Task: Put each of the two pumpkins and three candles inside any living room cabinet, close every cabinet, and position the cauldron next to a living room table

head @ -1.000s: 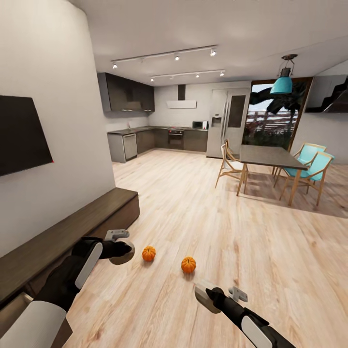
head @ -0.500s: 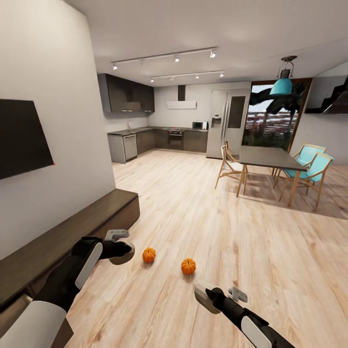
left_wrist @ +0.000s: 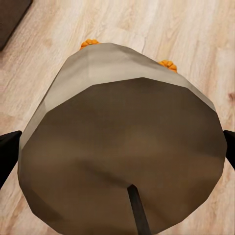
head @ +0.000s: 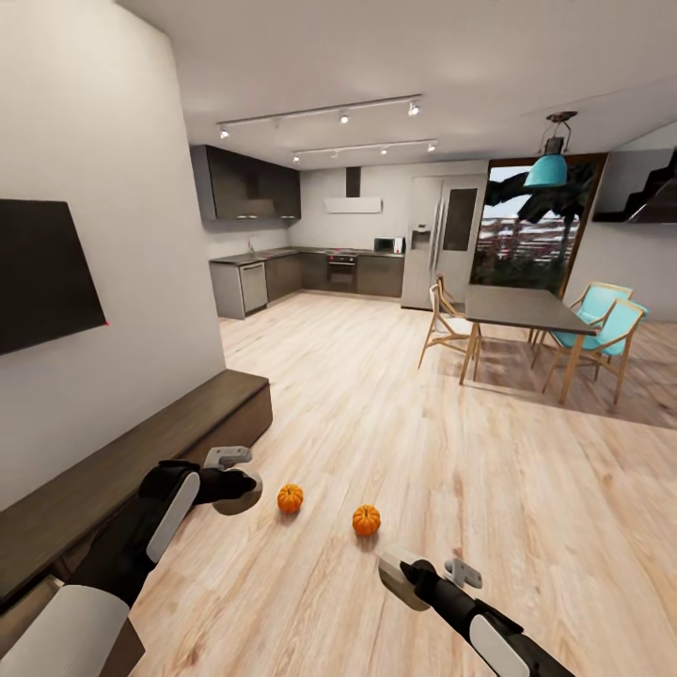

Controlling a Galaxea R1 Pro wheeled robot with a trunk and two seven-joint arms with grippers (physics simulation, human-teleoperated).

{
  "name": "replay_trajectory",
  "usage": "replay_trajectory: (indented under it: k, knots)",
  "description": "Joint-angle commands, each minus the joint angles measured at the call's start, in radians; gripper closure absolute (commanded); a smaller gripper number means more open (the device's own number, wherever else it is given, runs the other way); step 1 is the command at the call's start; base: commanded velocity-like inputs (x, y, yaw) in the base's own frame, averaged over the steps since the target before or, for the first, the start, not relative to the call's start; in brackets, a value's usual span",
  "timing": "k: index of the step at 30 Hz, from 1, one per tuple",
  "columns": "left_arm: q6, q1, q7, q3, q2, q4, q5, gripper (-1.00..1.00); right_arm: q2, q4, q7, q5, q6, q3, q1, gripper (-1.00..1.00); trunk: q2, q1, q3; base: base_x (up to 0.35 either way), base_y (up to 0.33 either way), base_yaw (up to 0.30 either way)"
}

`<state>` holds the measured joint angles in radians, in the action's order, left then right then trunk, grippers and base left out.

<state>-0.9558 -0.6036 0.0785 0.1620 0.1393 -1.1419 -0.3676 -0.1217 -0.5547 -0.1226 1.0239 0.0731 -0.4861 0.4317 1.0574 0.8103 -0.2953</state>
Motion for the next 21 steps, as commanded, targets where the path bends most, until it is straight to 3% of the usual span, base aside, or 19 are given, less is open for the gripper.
replay_trajectory:
  k: [1, 21]
  knots:
    - [-0.003, -0.001, 0.007, 0.003, 0.0, -0.001, -0.008, 1.0, -0.001, -0.001, 0.0, 0.009, 0.001, -0.005, 0.001, 1.0, -0.006, -0.004, 0.002, 0.0, 0.0, 0.0]
    - [-0.003, -0.001, 0.007, 0.003, -0.01, -0.001, -0.008, 1.0, 0.002, -0.001, 0.0, 0.008, -0.003, -0.006, 0.001, 1.0, -0.146, -0.081, 0.077, 0.0, 0.0, 0.005]
